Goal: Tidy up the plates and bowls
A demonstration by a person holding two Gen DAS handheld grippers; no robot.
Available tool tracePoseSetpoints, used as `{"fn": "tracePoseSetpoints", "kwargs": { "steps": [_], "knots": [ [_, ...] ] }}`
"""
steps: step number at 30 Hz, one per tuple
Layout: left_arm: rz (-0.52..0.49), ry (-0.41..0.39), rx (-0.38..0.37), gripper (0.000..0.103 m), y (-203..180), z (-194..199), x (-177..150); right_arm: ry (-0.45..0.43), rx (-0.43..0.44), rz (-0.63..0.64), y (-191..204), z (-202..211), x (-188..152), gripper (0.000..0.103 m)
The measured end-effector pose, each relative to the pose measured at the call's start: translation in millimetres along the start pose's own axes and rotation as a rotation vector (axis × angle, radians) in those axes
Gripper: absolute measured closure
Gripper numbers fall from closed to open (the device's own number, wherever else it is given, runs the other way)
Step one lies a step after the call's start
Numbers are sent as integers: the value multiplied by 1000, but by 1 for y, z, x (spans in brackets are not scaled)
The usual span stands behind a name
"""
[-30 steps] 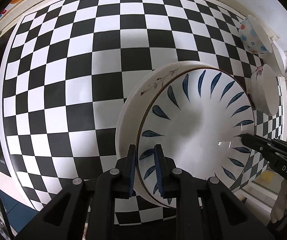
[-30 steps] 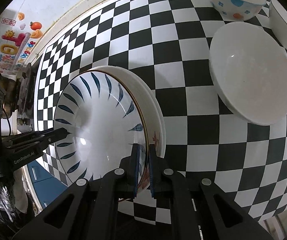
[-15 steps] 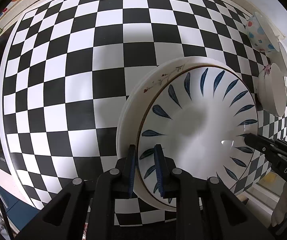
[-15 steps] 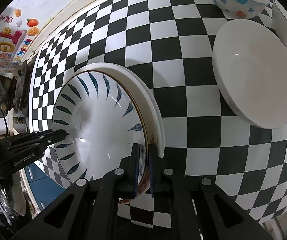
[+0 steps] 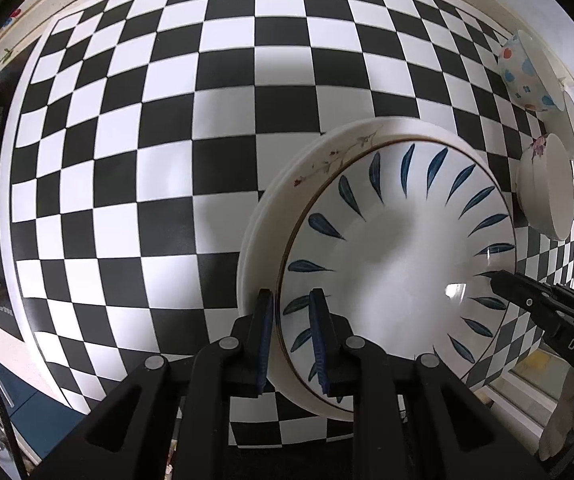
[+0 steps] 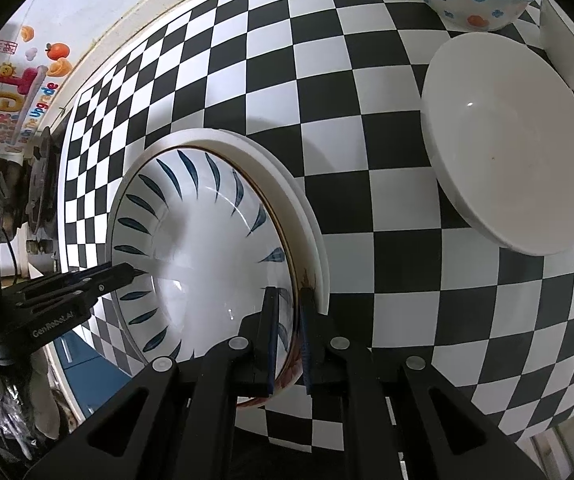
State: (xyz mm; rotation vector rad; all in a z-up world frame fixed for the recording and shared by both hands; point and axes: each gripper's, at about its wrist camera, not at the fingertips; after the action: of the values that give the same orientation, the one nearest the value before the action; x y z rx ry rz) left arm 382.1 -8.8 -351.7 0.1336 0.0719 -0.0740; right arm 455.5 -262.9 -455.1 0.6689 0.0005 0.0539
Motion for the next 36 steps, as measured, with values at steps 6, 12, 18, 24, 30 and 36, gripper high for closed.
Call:
{"fn": "tracePoseSetpoints", "kwargs": {
  "steps": [6, 12, 18, 24, 30, 36],
  "knots": [
    [15, -16, 9, 87, 5, 7, -2, -11, -8, 5, 4, 7, 0, 90],
    [24, -61, 26, 87, 5, 35, -17, -45, -44, 31, 19, 27, -2, 90],
    [27, -165, 35, 87, 5, 89, -50, -98, -112, 96, 52, 62, -27, 90],
    [31, -235, 16, 86, 10, 140, -76, -165, -105, 120, 87, 105, -62, 90],
    [46, -272, -26, 86, 15, 172, -95, -223, -113, 148, 118, 143, -86, 90],
    [45, -314, -51, 86, 22, 206, -110, -242, -98, 182, 145, 171, -107, 90]
  ]
}}
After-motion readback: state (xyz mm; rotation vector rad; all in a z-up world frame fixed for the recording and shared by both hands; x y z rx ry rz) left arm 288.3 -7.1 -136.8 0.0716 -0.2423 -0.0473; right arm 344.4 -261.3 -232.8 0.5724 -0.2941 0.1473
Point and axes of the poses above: each gripper's, at about its wrist camera, not at the fingertips, and z roughly against the way its jaws point, y to its left, x to its top, and after that the axes turned 14 degrees about x, right-handed
